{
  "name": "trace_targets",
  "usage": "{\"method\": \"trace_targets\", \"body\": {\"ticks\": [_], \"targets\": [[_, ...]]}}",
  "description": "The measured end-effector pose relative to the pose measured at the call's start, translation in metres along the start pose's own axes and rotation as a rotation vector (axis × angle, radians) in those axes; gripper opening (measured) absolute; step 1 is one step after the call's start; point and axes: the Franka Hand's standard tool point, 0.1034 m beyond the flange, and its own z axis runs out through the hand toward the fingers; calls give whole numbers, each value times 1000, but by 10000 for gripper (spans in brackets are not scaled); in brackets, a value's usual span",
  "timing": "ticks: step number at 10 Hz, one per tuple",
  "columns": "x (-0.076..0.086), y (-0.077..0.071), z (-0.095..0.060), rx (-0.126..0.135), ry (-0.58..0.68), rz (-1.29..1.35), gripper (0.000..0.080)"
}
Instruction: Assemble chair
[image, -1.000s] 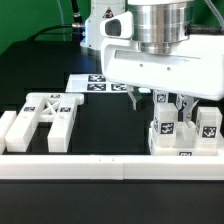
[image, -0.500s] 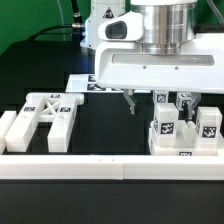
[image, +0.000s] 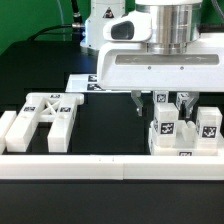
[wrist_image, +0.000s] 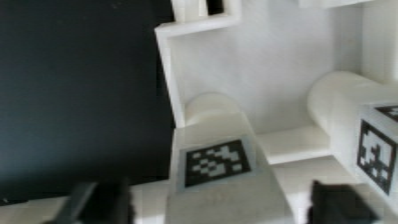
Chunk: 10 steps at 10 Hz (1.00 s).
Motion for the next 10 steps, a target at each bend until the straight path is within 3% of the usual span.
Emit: {"method": "trace_targets", "body": {"ticks": [1, 2, 5, 10], "targets": [[0, 0, 0, 0, 0, 0, 421], [0, 0, 0, 0, 0, 14, 288], [0, 0, 0, 2, 0, 111, 288], [1, 0, 0, 21, -4, 561, 291]]}}
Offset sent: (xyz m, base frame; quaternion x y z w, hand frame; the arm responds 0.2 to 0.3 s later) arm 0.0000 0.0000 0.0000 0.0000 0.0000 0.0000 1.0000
